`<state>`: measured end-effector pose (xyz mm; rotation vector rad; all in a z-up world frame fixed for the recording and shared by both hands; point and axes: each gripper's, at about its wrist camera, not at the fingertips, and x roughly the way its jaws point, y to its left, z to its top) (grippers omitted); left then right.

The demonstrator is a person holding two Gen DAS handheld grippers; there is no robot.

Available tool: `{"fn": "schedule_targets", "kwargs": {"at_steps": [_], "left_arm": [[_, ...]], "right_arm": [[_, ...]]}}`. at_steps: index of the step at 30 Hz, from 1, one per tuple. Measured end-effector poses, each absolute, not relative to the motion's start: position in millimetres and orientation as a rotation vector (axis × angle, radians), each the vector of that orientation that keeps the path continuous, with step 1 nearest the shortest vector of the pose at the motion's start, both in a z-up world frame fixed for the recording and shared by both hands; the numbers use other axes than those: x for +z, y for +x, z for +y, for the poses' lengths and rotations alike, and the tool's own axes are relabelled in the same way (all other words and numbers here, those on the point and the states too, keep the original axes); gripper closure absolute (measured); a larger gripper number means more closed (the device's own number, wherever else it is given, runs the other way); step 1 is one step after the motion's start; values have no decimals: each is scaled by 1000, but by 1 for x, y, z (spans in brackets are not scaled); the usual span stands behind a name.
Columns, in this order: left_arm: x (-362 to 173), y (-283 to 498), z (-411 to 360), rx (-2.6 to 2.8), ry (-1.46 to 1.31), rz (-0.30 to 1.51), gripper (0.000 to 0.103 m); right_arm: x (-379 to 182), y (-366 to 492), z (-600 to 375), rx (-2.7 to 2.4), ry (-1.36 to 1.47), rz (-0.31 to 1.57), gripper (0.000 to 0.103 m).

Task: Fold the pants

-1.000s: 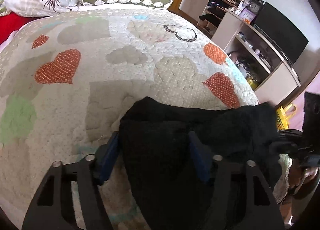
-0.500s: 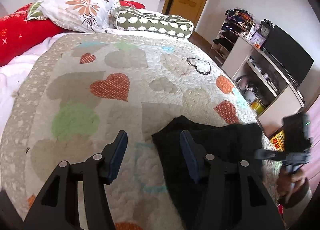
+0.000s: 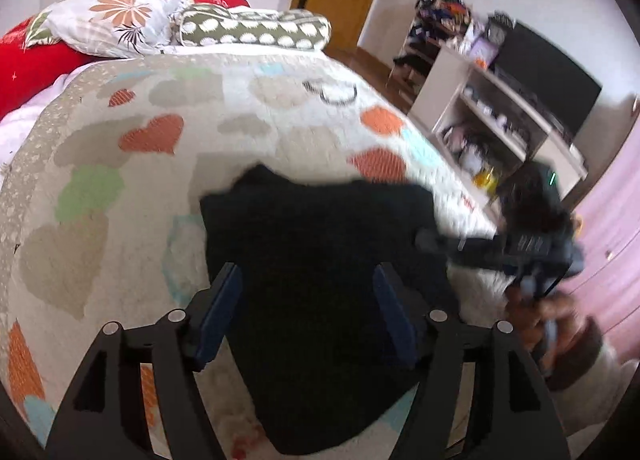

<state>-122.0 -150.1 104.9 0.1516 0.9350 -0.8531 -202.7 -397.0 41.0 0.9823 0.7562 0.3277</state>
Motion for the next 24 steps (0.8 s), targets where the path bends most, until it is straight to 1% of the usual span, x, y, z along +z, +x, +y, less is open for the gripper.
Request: {"fn": "schedule_targets", "kwargs": {"at_steps": [3,5,6,9,11,13,14,15,16,19,24], "left_arm": [[94,-132,-153,-851,168,963,35],[91,-136,-151,-838,155,968,34],[89,-138,-150,-832,153,973,34],[86,-144,-147,-810,160,984,33],[83,-148,-146,-801,169,982,30],[74,-149,-146,-787,160,985,28],[70,-149,-147,-786,151,989,28],[67,-149,-147,-782,147,990,26],[67,-150,-147,-777,147,987,26],[76,-150,-144,-781,141,998,26],[100,-145,-133,-761,88,944,26]], "right_arm": [[48,-206,-394,335,943,774,86],[54,-206,-390,329,894,784,78],[55,-210,-389,324,881,790,77],[61,-209,-384,311,839,799,75],[68,-209,-379,304,759,800,76],[63,-205,-378,210,675,851,75],[56,-201,-380,159,642,886,72],[52,-200,-381,148,638,898,72],[52,-201,-382,156,651,887,72],[67,-209,-386,131,616,862,64],[108,-209,-382,174,524,763,61]]}}
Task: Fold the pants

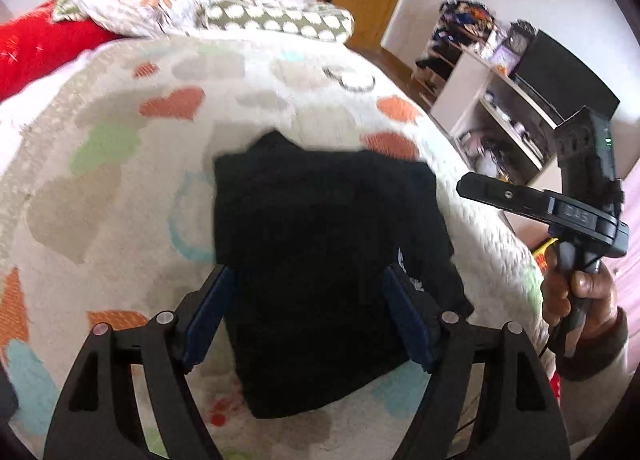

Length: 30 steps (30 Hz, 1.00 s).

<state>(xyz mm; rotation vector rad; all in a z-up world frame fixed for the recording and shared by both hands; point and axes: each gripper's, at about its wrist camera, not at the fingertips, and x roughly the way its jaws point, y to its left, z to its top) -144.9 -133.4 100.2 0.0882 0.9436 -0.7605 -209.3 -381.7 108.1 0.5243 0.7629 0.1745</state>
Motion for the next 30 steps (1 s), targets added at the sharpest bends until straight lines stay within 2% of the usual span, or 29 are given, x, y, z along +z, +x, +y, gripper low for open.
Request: {"fn": "schedule_targets", "kwargs": {"at_steps": [6,9,13,15,17,30], "left_arm": [[89,-151,-136,-767,66,989,26],[79,-155,-137,-743,80,1001,26],[73,-156,-135,-741,66,1005,25],[72,-156,-135,-742,61,1008,24],[71,-155,-134,-742,55,1012,23],[66,-152,-135,-727,20,1045,19]], "right_arm": [[126,-154,-329,302,377,761,60],[118,-112,-300,332,252,825,44],[96,-68,-266,377,78,933,43],[80,-55,-252,395,-7,986,50],[66,-51,-245,398,-62,1030,90],[53,-37,-257,325,34,1010,96]]}}
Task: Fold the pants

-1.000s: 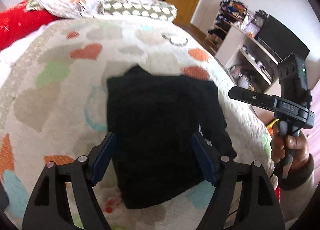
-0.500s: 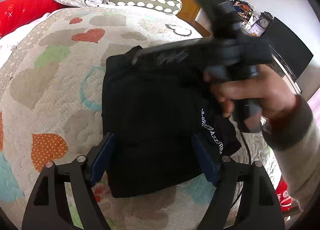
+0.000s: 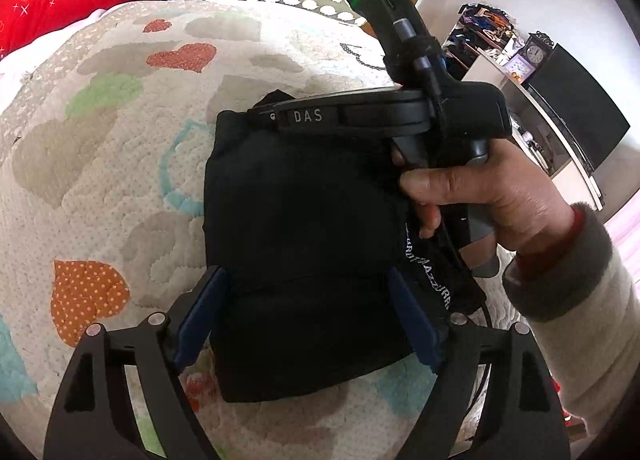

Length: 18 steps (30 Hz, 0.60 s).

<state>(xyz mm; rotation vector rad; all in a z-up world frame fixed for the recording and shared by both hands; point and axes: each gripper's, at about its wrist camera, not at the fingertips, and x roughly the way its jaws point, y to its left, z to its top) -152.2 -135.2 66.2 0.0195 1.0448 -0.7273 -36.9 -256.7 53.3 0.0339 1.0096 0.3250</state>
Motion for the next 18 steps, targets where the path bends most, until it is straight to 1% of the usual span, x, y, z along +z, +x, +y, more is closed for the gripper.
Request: {"fn": "schedule_targets", "kwargs": {"at_steps": [7,9,16,18], "left_arm": [[65,-153,-137,-711,30,1040,18],[65,-153,-137,-706,29,1039,18],[65,-155,-137,-691,38,1031,18],[65,-155,-138,-687,37,1031,18]], "right_arm": [[58,-41,-259,315,45,985,96],[63,-45,-263,305,65,971,91],[103,-82,-280,265,133,877,90],[112,-98,-285,263,141,858,87]]}}
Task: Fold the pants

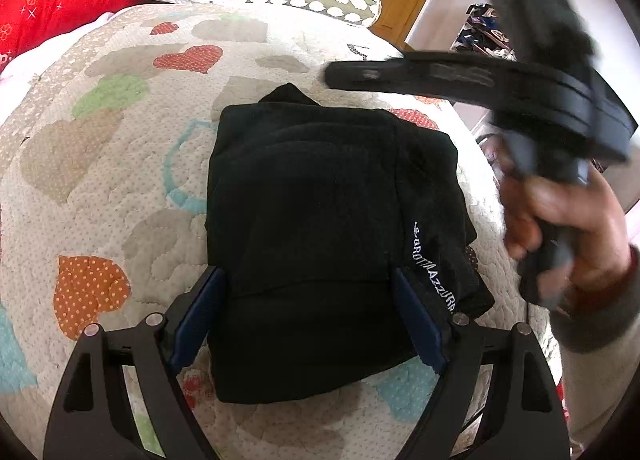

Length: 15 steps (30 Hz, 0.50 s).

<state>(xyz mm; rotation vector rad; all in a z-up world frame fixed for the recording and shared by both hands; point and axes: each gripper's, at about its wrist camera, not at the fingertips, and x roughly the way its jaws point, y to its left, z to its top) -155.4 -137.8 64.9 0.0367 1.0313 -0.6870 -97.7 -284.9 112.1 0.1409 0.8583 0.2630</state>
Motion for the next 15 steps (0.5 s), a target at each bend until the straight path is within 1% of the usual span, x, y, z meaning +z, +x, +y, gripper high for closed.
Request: {"fn": "schedule_targets", "kwargs": {"at_steps": [2,3,7,12,15], "left_arm": [[65,-156,-138,-684,42,1029,18],[65,-156,-138,-682,44,1028,18],[65,-156,-140,-677,49,1027,18],[64,-160,-143,-661,69,1007,17],[65,-160,-142,-652,66,1012,17]], "right_arm": [[117,-113,-287,269,141,849,82],[117,-120,-287,273,140,847,81],[101,-139,-290,253,140,884,81],[72,-139,-305,220,215,887,84],[78,-146,-303,217,214,867,81]]}}
